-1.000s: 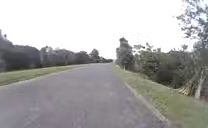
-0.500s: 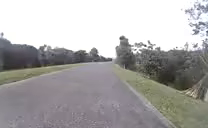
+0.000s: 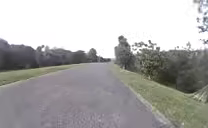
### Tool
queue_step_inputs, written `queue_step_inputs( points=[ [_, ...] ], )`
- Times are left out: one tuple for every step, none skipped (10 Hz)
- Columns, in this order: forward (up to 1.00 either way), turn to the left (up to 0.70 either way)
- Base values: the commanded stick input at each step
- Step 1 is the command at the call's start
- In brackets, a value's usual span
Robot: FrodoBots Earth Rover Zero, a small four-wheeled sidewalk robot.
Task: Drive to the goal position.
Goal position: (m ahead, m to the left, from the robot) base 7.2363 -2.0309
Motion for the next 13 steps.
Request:
queue_step_inputs(
  points=[
    [0.85,0.0],
    [0.85,0.0],
    [0.85,0.0],
    [0.85,0.0],
    [0.85,0.0],
    [0.85,0.0],
    [0.85,0.0],
    [0.85,0.0],
    [0.85,0.0],
    [0.85,0.0],
    [0.85,0.0],
    [0.85,0.0],
    [0.85,0.0]
  ],
)
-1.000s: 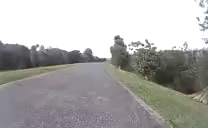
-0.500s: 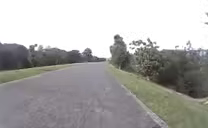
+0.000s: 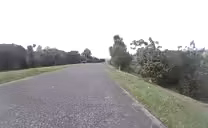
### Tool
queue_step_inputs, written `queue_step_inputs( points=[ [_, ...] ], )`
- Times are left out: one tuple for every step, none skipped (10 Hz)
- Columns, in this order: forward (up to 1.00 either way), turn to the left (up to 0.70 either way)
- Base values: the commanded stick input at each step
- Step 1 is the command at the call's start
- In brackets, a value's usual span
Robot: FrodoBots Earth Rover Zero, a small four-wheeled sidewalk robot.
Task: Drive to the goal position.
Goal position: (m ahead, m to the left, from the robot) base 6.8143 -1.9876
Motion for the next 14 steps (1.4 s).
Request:
queue_step_inputs(
  points=[
    [0.85,0.0],
    [0.85,0.0],
    [0.85,0.0],
    [0.85,0.0],
    [0.85,0.0],
    [0.85,0.0],
    [0.85,0.0],
    [0.85,0.0],
    [0.85,0.0],
    [0.85,0.0],
    [0.85,0.0],
    [0.85,0.0],
    [0.85,0.0],
    [0.85,0.0]
  ],
)
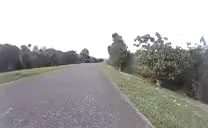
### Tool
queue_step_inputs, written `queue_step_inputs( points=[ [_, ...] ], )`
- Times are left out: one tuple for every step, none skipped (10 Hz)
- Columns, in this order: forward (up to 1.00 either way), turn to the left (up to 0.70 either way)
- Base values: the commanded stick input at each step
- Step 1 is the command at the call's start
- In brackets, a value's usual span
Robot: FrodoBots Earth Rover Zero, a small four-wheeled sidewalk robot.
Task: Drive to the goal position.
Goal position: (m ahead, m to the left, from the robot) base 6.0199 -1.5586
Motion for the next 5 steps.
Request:
queue_step_inputs(
  points=[
    [0.85,0.0],
    [0.85,0.0],
    [0.85,0.0],
    [0.85,0.0],
    [0.85,0.14]
  ],
)
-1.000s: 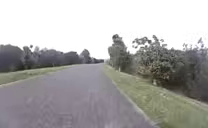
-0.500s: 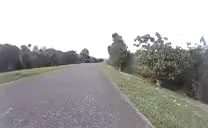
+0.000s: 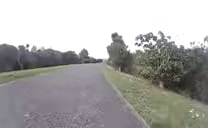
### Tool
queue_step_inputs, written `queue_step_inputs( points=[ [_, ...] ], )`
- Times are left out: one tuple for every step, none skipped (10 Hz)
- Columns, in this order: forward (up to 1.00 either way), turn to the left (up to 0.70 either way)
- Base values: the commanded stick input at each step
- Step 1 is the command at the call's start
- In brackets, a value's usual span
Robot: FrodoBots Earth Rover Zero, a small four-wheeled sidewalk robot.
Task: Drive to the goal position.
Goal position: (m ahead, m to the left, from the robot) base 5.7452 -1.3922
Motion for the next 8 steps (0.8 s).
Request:
queue_step_inputs(
  points=[
    [0.85,0.27],
    [0.85,0.27],
    [0.85,0.27],
    [0.85,0.27],
    [0.85,0.27],
    [0.85,0.27],
    [0.85,0.27],
    [0.85,0.17]
  ],
)
